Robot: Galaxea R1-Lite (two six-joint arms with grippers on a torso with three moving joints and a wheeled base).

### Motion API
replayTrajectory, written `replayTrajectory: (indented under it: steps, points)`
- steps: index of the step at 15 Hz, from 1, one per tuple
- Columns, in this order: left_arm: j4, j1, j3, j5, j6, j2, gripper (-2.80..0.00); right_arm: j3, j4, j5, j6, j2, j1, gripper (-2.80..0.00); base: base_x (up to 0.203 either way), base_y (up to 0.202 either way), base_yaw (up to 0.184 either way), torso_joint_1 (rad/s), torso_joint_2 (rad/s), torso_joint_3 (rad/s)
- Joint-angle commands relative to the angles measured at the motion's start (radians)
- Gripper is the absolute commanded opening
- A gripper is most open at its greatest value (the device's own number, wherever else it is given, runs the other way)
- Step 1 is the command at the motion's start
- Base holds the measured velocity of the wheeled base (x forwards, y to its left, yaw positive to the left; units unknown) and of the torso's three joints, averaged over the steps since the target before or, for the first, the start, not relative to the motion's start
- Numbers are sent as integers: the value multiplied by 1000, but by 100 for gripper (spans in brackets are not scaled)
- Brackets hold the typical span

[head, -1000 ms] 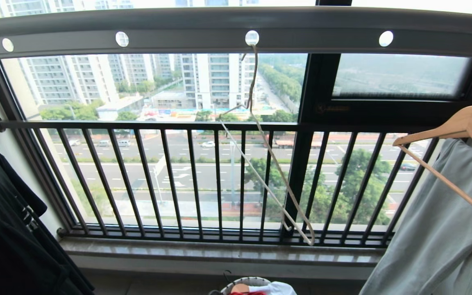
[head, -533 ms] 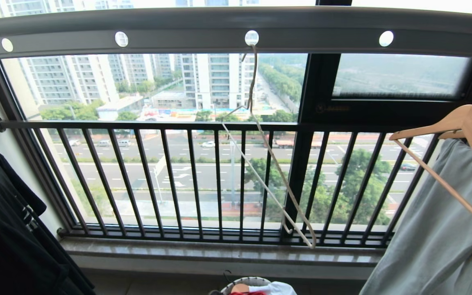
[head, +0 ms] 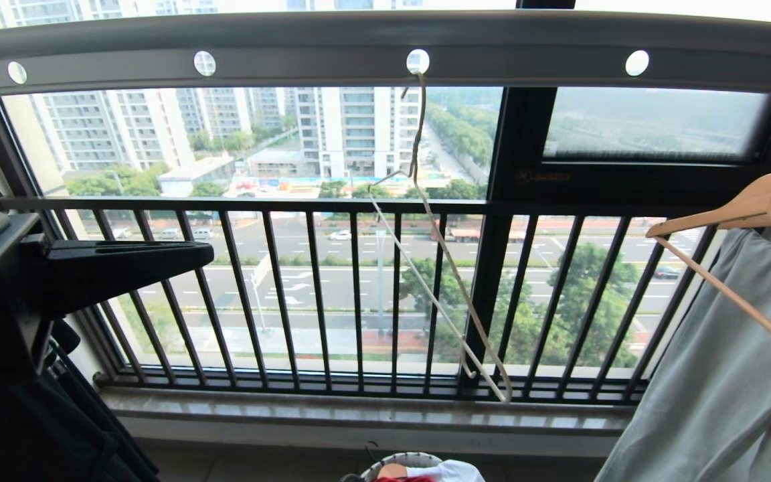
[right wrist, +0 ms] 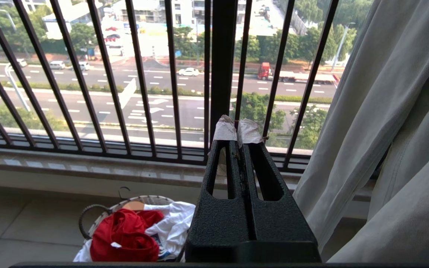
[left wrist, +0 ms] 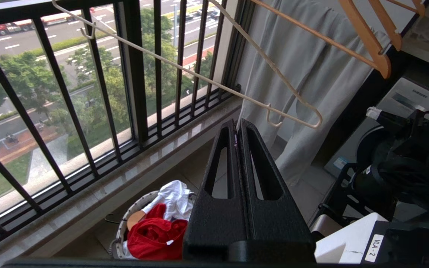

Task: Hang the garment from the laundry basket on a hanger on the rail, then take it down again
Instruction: Pick up the clothes rack on the clothesline

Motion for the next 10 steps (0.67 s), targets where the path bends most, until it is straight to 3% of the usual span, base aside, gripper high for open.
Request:
replayTrajectory:
  steps: [1,4,10]
  points:
    - [-26,-119,-79,13,-24,203,-280,0,0,1,0,2,1,-280,0,0,0,0,0,0]
    - [-31,-210,-197,126,-48,291,-280,0,0,1,-1,2,1,-280,0,0,0,0,0,0]
    - [46,-562,-272,515,-81,308,-280,0,0,1,0,2,1,-280,0,0,0,0,0,0]
